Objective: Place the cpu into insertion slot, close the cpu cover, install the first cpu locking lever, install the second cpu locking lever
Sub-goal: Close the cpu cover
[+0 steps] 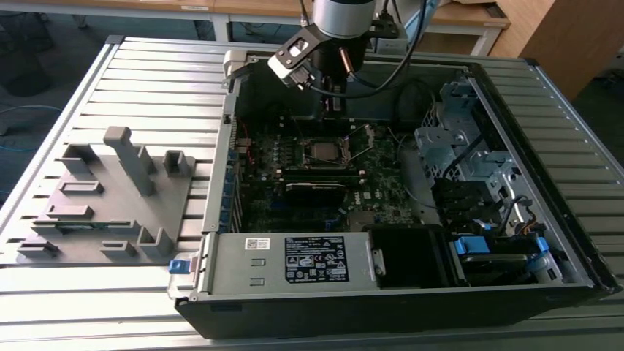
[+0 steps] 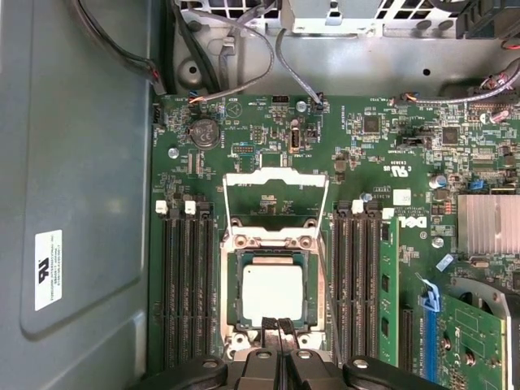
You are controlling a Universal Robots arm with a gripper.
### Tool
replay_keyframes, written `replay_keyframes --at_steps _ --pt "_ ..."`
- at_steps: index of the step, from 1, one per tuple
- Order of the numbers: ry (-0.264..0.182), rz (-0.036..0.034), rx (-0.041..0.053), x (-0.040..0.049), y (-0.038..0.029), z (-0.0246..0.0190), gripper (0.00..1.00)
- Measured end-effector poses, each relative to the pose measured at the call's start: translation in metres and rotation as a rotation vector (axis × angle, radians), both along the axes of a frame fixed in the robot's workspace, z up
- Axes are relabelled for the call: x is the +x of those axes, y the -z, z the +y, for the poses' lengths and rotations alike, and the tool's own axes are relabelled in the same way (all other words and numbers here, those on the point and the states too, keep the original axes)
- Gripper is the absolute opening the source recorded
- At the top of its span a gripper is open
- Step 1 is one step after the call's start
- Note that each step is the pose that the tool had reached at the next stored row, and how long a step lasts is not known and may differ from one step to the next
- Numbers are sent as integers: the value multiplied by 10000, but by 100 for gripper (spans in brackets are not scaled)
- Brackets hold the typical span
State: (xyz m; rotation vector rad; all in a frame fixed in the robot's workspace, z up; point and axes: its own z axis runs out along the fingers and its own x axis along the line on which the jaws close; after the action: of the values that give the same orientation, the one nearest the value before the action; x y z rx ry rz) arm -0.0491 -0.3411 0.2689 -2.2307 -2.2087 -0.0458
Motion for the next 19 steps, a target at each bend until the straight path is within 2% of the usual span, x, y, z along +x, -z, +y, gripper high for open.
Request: replay_keyframes --at_steps 19 --pt "0 0 0 75 3 27 10"
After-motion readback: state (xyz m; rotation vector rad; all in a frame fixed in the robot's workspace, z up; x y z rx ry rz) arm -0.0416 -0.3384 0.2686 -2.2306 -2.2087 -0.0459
